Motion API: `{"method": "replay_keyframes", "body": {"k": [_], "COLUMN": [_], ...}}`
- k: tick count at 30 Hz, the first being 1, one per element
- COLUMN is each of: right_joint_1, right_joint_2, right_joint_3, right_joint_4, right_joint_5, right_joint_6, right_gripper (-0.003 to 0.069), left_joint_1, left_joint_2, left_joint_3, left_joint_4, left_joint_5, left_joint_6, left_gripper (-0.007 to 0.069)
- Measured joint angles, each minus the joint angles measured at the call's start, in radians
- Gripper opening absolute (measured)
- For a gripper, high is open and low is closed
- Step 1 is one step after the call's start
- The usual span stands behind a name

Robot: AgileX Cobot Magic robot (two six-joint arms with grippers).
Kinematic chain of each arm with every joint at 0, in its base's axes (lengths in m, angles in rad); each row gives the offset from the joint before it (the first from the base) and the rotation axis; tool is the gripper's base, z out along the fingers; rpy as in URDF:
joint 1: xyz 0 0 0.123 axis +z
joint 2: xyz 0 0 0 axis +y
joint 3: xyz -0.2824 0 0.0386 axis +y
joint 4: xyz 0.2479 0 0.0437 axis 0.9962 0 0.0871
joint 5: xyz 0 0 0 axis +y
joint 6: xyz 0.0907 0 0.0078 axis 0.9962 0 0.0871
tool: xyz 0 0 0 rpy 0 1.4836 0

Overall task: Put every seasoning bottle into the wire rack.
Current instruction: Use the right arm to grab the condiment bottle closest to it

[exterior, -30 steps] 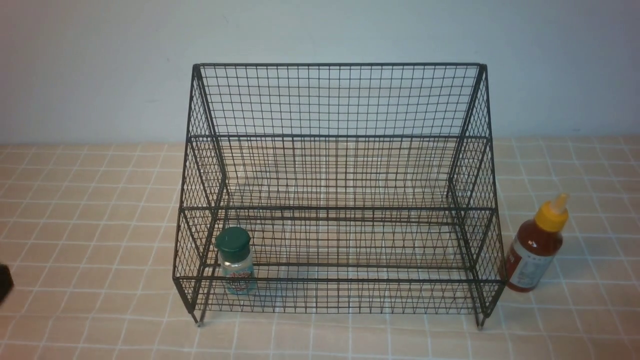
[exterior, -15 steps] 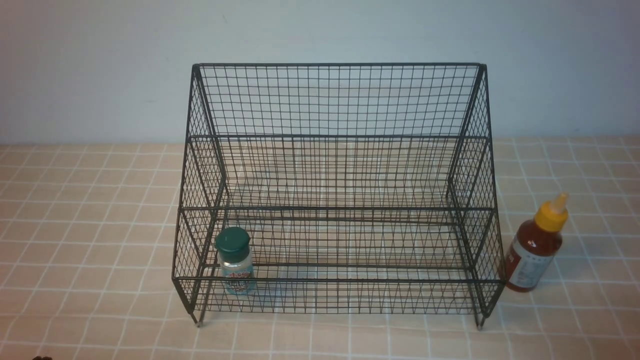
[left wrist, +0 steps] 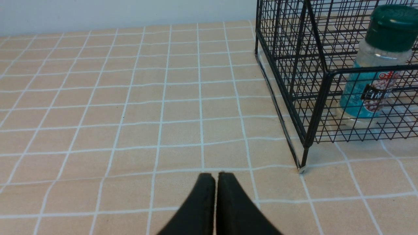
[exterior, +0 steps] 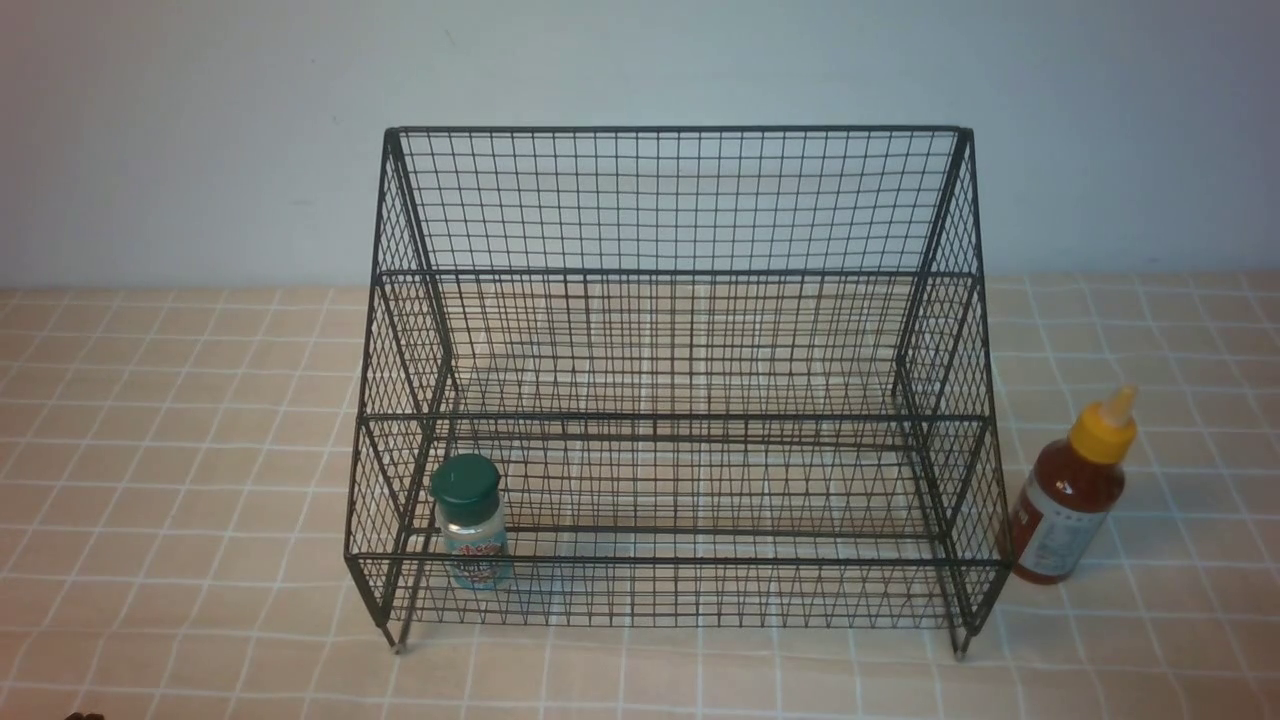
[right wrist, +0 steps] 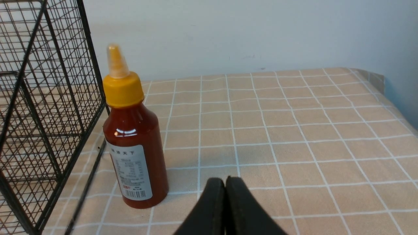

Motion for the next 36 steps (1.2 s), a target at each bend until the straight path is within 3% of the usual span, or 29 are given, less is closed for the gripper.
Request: {"method": "replay_keyframes", "body": {"k": [11, 20, 26, 30, 34, 36], "right_joint_1": [0.000, 0.000, 0.000, 0.000, 0.000, 0.000], "right_joint_2": [0.000, 0.000, 0.000, 0.000, 0.030, 0.121], "right_joint_3": [0.000, 0.003, 0.003, -0.015, -0.174, -0.340], "right_joint_4": [0.007, 0.354, 0.410, 0.450, 0.374, 0.274], "right_joint_5": [-0.006, -0.370, -0.461, -0.645, -0.564, -0.391], "right_joint_6": [0.003, 0.164, 0.191, 0.339, 0.360, 0.360], "right_gripper": [-0.0015, -0.0015, -0.0015, -0.0015, -0.0015, -0.0015], "left_joint_1": [0.000, 0.001, 0.001, 0.001, 0.001, 0.001], "left_joint_2": [0.000, 0.000, 0.000, 0.000, 0.000, 0.000], "left_joint_3": [0.000, 0.000, 0.000, 0.000, 0.000, 0.000], "left_joint_4": [0.000, 0.000, 0.000, 0.000, 0.000, 0.000], "left_joint_5": [0.000, 0.000, 0.000, 0.000, 0.000, 0.000], "left_joint_6": [0.000, 0.000, -0.003, -0.004, -0.004, -0.004], "left_gripper": [-0.0007, -0.0007, -0.0007, -0.0007, -0.0007, -0.0007]}}
